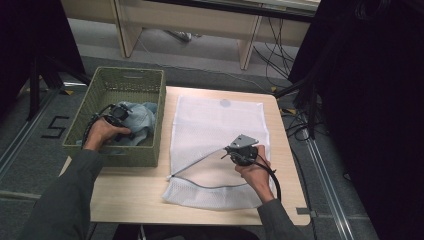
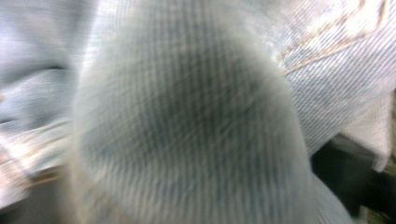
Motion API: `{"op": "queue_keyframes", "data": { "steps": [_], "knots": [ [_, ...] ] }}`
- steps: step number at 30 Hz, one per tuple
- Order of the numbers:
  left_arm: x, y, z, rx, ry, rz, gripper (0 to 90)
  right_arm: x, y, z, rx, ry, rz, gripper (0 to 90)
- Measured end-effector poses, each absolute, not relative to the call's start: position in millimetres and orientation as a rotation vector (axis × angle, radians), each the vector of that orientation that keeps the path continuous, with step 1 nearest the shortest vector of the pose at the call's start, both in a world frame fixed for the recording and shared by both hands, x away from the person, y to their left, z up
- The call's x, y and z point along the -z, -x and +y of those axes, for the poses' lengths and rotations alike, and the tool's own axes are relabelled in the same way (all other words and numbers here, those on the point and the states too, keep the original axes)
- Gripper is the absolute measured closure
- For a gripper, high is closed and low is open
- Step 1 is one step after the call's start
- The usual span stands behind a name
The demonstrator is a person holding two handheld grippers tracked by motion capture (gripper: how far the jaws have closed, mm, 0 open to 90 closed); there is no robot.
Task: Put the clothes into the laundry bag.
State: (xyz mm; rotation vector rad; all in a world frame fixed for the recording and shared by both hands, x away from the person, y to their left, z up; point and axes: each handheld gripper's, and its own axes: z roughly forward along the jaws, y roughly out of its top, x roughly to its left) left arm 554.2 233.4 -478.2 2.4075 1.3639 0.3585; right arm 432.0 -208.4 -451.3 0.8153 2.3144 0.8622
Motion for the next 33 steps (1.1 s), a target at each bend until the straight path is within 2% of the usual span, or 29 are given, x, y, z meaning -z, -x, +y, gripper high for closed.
{"op": "queue_keyframes", "data": {
  "steps": [3, 6, 9, 18, 22, 29, 33],
  "knots": [
    [473.8, -555.1, 240.0, -0.360, -2.365, 1.380, 36.4, 450.7, -432.2, -209.0, -0.854, -0.807, 2.320, 88.7],
    [468.7, -554.7, 245.7, -0.395, -2.288, 1.415, 52.3, 450.3, -432.6, -209.0, -0.859, -0.811, 2.306, 89.1],
    [465.7, -553.1, 243.8, -0.457, -2.286, 1.403, 60.2, 450.4, -433.2, -209.4, -0.871, -0.809, 2.281, 89.5],
    [450.4, -546.2, 257.7, -0.459, -2.094, 1.379, 68.6, 447.8, -432.6, -210.8, -0.873, -0.830, 2.303, 89.5],
    [437.0, -540.8, 266.1, -0.459, -1.987, 1.373, 70.1, 447.8, -433.0, -210.8, -0.892, -0.833, 2.293, 89.5],
    [406.4, -531.7, 285.2, -0.423, -1.937, 1.358, 70.8, 446.1, -433.9, -212.8, -0.889, -0.825, 2.288, 89.5],
    [391.1, -524.7, 294.8, -0.391, -1.853, 1.360, 71.0, 445.5, -434.9, -213.5, -0.893, -0.813, 2.273, 89.6]
  ]
}}
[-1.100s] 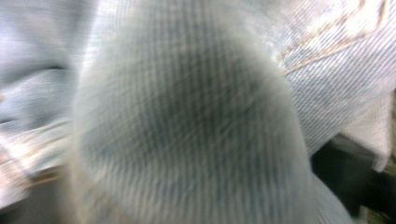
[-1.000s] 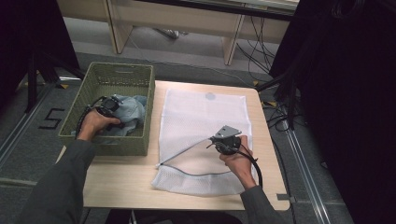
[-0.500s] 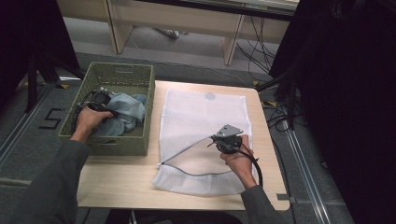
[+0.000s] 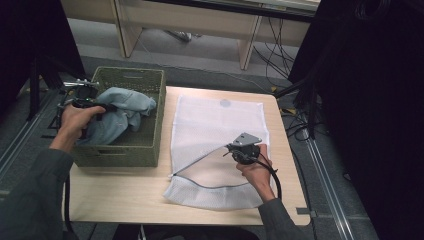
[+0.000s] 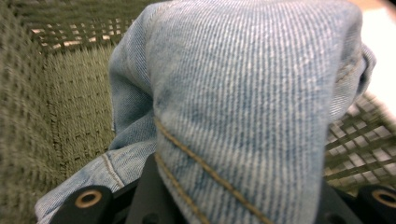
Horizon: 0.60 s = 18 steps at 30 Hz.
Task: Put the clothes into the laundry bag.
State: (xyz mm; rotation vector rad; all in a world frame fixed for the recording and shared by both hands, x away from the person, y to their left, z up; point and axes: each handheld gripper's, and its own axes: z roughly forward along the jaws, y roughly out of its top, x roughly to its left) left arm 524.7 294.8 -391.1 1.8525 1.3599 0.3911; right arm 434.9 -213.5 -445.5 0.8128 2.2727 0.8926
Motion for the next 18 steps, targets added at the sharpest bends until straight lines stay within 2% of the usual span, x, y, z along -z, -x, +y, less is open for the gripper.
{"op": "queue_keyframes", "data": {
  "steps": [6, 18],
  "knots": [
    [366.1, -510.7, 298.8, -0.381, -1.709, 1.335, 71.1, 445.5, -433.8, -212.6, -0.903, -0.843, 2.290, 89.5],
    [316.8, -479.5, 301.2, -0.337, -1.561, 1.226, 70.9, 445.5, -434.2, -213.4, -0.912, -0.842, 2.274, 89.6]
  ]
}}
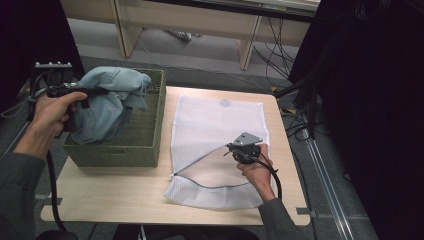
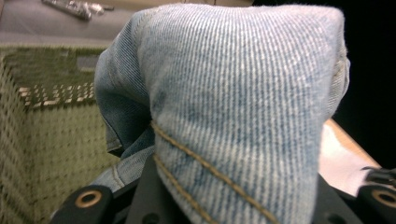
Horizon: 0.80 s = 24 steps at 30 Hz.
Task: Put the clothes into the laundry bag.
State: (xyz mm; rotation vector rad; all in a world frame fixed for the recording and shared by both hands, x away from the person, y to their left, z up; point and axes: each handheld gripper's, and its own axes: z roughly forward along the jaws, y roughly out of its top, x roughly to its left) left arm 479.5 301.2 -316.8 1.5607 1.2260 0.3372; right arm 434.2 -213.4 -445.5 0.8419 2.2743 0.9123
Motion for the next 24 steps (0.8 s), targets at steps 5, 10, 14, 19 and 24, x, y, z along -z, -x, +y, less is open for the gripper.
{"op": "queue_keyframes", "data": {
  "steps": [5, 10, 14, 19, 24],
  "knots": [
    [299.0, -466.5, 299.3, -0.322, -1.539, 1.179, 70.6, 444.6, -433.6, -213.9, -0.907, -0.849, 2.281, 89.6],
    [281.5, -451.7, 293.4, -0.304, -1.548, 1.116, 70.5, 443.8, -434.8, -214.6, -0.903, -0.820, 2.269, 89.6],
    [269.5, -438.2, 284.2, -0.289, -1.537, 1.056, 70.6, 443.6, -433.2, -213.9, -0.906, -0.844, 2.282, 89.6],
    [258.3, -420.8, 270.6, -0.215, -1.538, 0.969, 70.6, 443.2, -434.9, -215.2, -0.905, -0.815, 2.269, 89.6],
    [250.4, -404.2, 251.5, -0.145, -1.537, 0.873, 70.5, 443.8, -433.4, -213.8, -0.910, -0.844, 2.265, 89.6]
  ]
}}
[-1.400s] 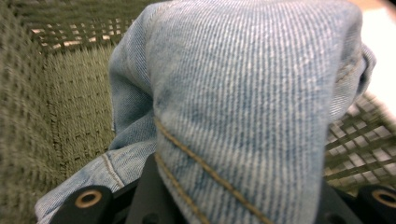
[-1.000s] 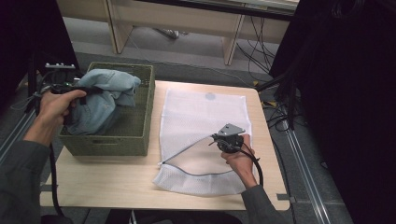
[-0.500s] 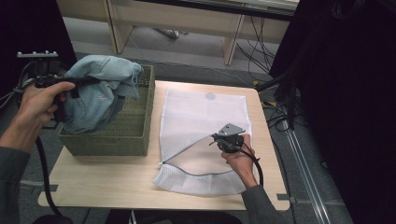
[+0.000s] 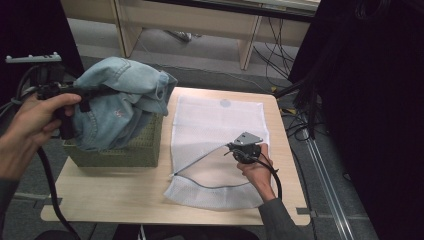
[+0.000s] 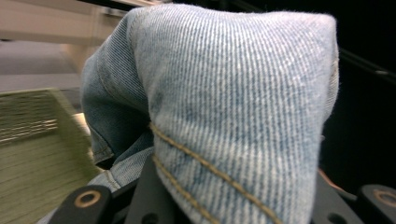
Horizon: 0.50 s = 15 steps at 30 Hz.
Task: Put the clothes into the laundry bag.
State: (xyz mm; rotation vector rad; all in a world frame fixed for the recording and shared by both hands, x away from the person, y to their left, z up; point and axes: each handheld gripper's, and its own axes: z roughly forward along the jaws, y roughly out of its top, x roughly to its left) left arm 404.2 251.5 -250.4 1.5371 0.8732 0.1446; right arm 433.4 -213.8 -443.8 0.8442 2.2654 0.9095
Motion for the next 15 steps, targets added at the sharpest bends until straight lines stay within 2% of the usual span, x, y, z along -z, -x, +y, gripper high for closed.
{"op": "queue_keyframes", "data": {
  "steps": [12, 15],
  "knots": [
    [253.8, -372.1, 195.5, -0.001, -1.589, 0.706, 70.2, 443.0, -433.9, -215.4, -0.925, -0.850, 2.272, 89.6],
    [258.1, -363.8, 180.9, 0.073, -1.586, 0.668, 70.0, 441.9, -434.4, -216.9, -0.937, -0.858, 2.266, 89.6]
  ]
}}
